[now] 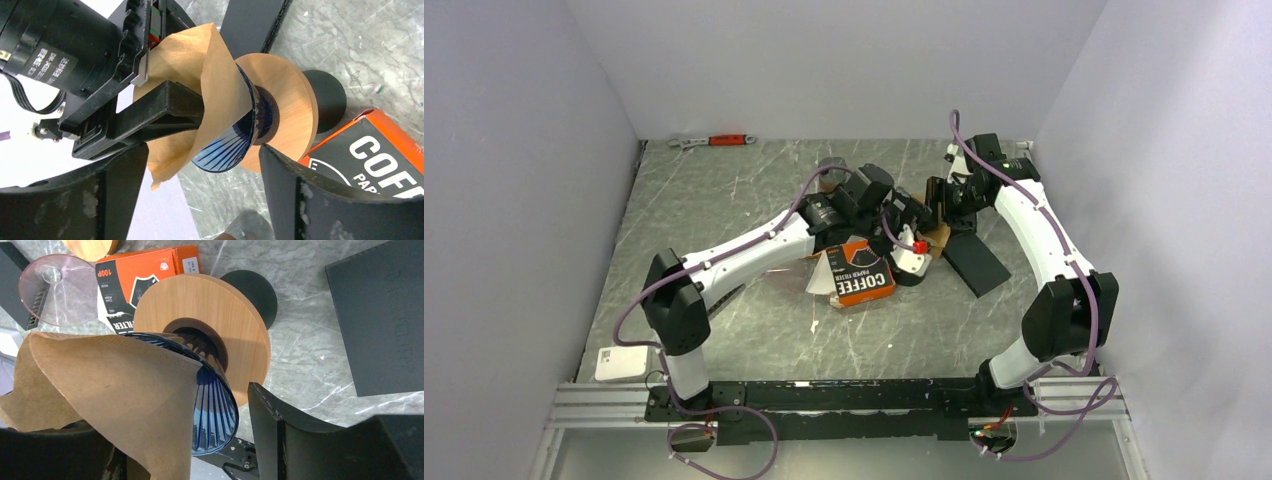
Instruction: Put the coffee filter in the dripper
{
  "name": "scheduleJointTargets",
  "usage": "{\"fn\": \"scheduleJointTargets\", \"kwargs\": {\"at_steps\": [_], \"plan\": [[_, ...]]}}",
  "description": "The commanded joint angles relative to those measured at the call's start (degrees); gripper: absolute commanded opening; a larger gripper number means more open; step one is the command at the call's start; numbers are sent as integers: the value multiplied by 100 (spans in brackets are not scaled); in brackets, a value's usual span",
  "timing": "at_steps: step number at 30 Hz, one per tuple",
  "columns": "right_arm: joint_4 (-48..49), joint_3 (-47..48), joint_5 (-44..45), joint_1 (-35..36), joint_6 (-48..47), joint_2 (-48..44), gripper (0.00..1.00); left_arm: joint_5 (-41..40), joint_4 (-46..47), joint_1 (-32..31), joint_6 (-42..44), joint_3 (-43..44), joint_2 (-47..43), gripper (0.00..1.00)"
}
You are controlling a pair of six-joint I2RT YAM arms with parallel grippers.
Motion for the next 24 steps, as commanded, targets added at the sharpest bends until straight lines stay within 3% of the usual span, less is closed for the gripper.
{"fn": "scheduleJointTargets", "kwargs": {"at_steps": [1, 5, 11, 13, 18, 20, 24], "plan": [[42, 200, -126, -25, -95, -57, 65, 18, 1143, -33, -1165, -395, -681, 92], [-13, 215, -62, -25, -114, -96, 65, -89, 1379, -36, -1798, -741, -1086, 98], [-50, 246, -60, -25, -152, -122, 65, -132, 1393, -32, -3008, -941, -1548, 100], [-74, 318, -43, -25, -136, -134, 65, -258, 1471, -26, -3775, -927, -1613, 100], [-107, 446, -42, -25, -91, -162, 65, -1280, 1482, 11, -6742, -560, -1478, 100], [-125, 461, -64, -25, -91, -161, 65, -1820, 1120, 58, -8011, -177, -1294, 98], [-128, 472, -68, -25, -73, -195, 65, -1917, 110, 351, -9687, 879, -701, 93]]}}
